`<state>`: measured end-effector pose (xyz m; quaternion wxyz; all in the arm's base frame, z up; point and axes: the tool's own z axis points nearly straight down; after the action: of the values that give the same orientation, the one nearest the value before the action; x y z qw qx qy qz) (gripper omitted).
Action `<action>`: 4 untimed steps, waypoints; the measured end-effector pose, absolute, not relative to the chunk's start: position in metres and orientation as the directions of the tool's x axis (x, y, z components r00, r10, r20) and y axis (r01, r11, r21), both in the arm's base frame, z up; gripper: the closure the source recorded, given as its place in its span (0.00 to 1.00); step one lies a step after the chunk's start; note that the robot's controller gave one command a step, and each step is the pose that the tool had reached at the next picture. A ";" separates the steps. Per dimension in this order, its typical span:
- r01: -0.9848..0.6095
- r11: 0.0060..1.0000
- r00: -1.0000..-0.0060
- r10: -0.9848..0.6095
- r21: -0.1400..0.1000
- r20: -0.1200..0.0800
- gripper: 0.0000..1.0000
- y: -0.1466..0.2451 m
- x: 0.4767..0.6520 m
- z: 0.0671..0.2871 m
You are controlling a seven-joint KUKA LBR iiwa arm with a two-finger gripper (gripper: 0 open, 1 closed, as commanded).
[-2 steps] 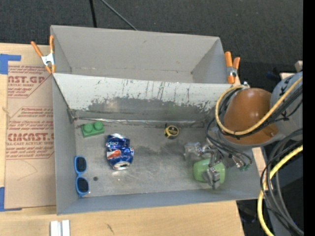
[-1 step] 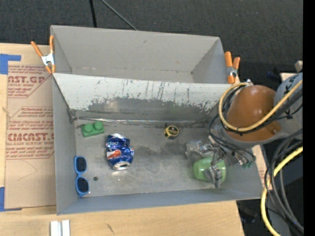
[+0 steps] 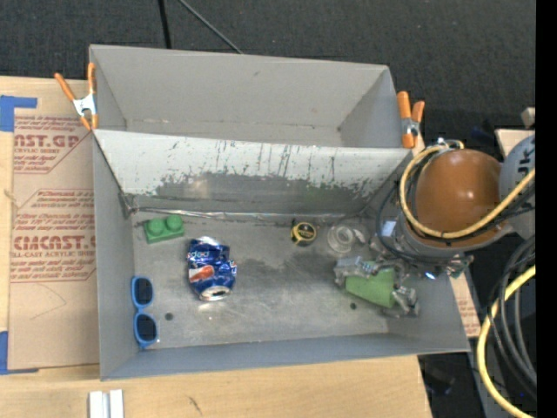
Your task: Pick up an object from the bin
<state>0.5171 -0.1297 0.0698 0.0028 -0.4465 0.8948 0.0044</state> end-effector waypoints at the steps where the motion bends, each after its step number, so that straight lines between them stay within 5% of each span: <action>1: -0.872 0.490 -0.490 -0.871 0.012 -0.022 0.00 -0.138 0.568 0.092; 2: -0.872 0.489 -0.489 -0.872 0.009 -0.019 1.00 -0.141 0.567 0.092; 3: -0.872 0.490 -0.490 -0.872 0.008 -0.025 0.00 -0.138 0.568 0.092; 4: -0.872 0.489 -0.489 -0.872 0.008 -0.020 1.00 -0.141 0.568 0.093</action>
Offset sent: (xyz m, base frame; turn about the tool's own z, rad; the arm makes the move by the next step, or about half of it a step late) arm 0.0481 -0.0244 0.0218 -0.1333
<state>0.5677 -0.1410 0.0927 0.0065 -0.5054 0.8628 0.0087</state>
